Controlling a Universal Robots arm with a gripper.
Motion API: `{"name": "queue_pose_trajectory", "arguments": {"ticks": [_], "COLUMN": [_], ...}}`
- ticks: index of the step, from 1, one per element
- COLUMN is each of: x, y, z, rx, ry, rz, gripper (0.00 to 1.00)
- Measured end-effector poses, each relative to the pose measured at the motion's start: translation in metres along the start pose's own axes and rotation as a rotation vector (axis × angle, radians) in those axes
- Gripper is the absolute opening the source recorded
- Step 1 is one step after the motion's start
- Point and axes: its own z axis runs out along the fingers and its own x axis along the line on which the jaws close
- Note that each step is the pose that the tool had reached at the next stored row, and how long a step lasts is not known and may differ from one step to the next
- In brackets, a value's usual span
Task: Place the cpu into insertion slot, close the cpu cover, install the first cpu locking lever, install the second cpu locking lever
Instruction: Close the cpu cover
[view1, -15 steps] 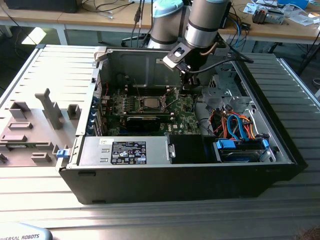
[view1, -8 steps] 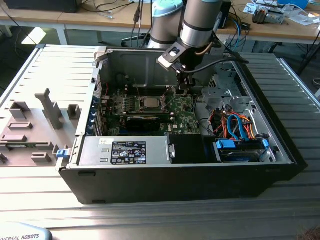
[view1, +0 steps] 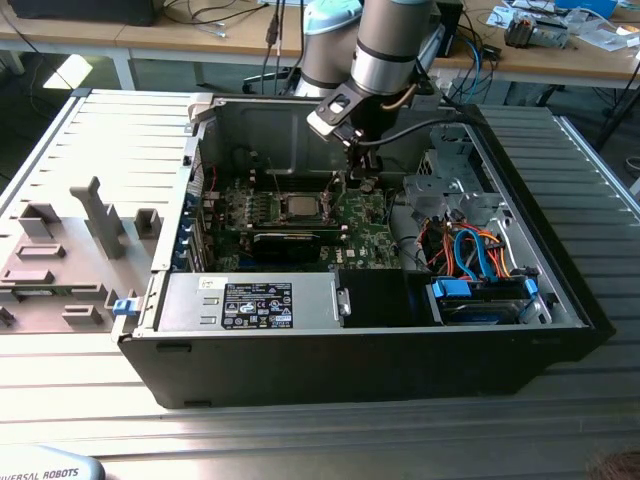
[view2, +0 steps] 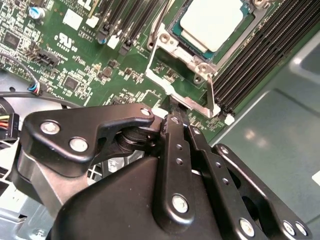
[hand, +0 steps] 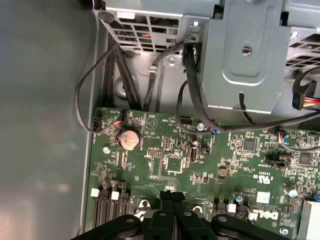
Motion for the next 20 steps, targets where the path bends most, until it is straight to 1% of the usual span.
{"name": "queue_pose_trajectory", "arguments": {"ticks": [1,11,15,18,20], "x": [0.0002,0.0013,0.0018,0.0021,0.0024], "y": [-0.0018,-0.0111,-0.016,-0.018,-0.021], "z": [0.0001,0.0006,0.0009,0.001,0.0012], "rx": [0.0,0.0,0.0,0.0,0.0], "ry": [0.0,-0.0001,0.0,0.0,0.0], "rz": [0.0,0.0,0.0,0.0,0.0], "gripper": [0.11,0.11,0.11,0.11,0.11]}}
